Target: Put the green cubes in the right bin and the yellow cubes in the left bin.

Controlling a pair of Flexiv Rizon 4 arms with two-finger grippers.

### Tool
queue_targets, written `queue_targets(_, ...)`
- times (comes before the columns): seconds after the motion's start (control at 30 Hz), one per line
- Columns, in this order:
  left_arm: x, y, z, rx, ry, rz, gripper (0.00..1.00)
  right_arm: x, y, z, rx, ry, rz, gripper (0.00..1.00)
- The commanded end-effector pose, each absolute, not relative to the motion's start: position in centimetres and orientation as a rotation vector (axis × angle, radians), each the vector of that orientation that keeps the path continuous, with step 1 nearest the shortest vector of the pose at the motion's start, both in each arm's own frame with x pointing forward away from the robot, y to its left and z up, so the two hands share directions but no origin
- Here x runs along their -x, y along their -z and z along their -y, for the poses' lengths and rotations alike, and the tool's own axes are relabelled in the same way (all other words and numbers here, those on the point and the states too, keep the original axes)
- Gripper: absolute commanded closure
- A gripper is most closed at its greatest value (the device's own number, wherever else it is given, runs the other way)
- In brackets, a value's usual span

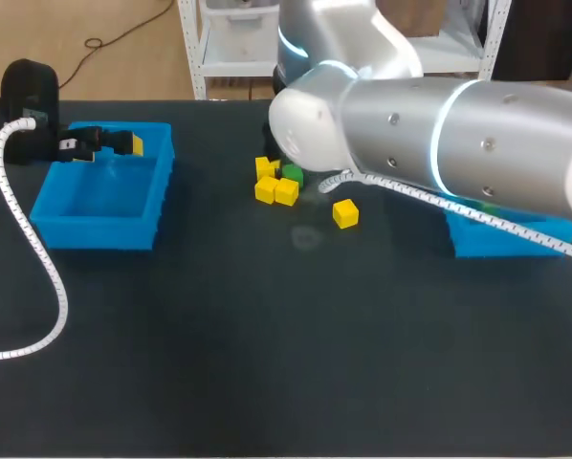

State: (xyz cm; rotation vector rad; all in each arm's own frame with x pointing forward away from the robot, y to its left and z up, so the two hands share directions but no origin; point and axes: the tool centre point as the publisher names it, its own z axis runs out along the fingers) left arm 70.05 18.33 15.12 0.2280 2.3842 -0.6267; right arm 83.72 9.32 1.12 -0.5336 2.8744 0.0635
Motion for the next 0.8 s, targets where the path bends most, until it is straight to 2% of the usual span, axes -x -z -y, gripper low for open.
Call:
queue_targets(0.03, -69.99, -14.98, -18.45, -0.230, 0.634, -2.376, 0.00, -84.32, -0.92, -9.64, 0.551, -0.077, -2.892, 0.00)
queue_targets(0.8, -69.99, -14.98, -18.45, -0.230, 0.634, -2.376, 0.00, -84.41, -0.49, -9.13, 0.533, -0.110, -2.899, 0.00)
